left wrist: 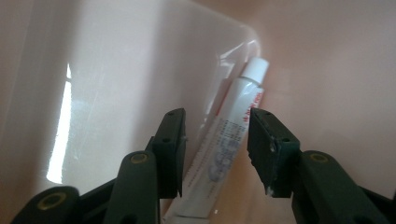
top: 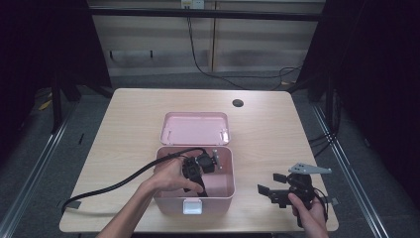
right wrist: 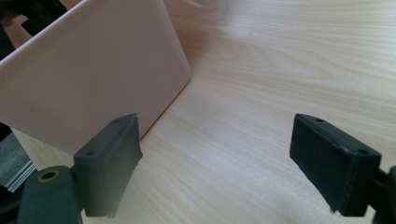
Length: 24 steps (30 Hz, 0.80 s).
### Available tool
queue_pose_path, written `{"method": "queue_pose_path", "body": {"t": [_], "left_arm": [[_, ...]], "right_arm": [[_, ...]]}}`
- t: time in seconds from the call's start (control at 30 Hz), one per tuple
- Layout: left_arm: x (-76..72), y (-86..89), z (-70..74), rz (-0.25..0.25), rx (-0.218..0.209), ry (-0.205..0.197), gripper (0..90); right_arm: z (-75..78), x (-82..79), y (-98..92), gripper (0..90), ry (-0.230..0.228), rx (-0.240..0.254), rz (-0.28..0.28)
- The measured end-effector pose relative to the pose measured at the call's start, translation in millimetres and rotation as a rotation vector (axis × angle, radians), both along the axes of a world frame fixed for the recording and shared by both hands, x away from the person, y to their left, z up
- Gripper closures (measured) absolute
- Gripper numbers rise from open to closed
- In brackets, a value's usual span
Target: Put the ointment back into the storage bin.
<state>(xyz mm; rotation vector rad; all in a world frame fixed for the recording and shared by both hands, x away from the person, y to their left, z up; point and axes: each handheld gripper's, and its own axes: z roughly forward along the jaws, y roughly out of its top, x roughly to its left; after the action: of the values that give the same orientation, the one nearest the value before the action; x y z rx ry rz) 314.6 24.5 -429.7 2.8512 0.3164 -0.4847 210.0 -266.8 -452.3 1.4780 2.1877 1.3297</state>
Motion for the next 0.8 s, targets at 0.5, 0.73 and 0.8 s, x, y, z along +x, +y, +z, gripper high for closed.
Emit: {"method": "queue_pose_path", "body": {"t": [0.5, 0.73, 0.8], "left_arm": [[-3.8, 10.2, 22.6, 0.007, -0.04, -0.049, 59.9], [-9.9, 15.3, 36.1, -0.006, -0.089, -0.074, 59.3], [-11.0, 17.9, 41.0, -0.004, -0.1, -0.079, 58.9]], "right_arm": [[0.1, 0.0, 0.1, 16.1, -0.002, -0.002, 0.004], [-0.1, -0.1, -0.1, 16.1, -0.001, -0.004, 0.001], [0.0, -0.1, -0.2, 16.1, 0.0, -0.001, -0.001]]}}
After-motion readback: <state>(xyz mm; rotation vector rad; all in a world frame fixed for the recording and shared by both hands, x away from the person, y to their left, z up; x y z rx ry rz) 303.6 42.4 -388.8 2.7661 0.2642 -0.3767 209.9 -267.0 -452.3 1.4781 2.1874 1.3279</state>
